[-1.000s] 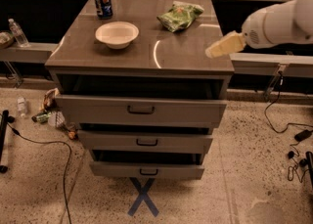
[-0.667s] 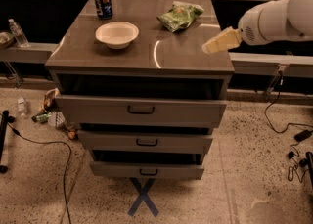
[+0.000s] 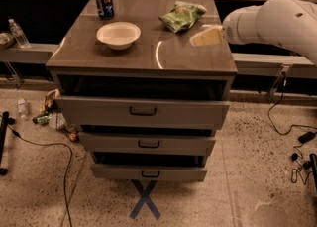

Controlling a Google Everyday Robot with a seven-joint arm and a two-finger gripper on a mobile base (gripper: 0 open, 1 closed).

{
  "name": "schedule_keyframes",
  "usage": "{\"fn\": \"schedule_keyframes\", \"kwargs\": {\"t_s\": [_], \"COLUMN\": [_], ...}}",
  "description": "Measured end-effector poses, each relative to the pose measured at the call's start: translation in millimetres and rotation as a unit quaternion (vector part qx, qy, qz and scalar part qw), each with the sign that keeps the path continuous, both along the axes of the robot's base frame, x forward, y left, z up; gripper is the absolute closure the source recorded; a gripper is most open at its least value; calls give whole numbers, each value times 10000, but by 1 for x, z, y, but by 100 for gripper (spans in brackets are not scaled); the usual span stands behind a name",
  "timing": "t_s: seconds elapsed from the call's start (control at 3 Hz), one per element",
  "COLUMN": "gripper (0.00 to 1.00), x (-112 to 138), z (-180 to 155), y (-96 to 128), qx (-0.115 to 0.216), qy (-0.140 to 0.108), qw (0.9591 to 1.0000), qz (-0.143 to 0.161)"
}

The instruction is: Move green jalapeno chip bag near paper bowl

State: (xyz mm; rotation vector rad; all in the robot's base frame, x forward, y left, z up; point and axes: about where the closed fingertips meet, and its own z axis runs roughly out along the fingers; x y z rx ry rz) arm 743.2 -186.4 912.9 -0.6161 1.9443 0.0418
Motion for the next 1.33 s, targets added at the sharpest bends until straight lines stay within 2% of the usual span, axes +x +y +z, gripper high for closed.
{"fn": "schedule_keyframes", "kwargs": {"t_s": [0.33,0.67,1.0,1.33], "gripper": [0,0,0,0], "x": [42,76,118,141], "z": [0,-1,-4,-7], "y": [13,28,45,57], "qx": [537,987,1448,1680], "qy": [-166,-207,-202,-199], "qw": [9982,9945,9887,9850], "qz": [-227,-279,-339,-347]}}
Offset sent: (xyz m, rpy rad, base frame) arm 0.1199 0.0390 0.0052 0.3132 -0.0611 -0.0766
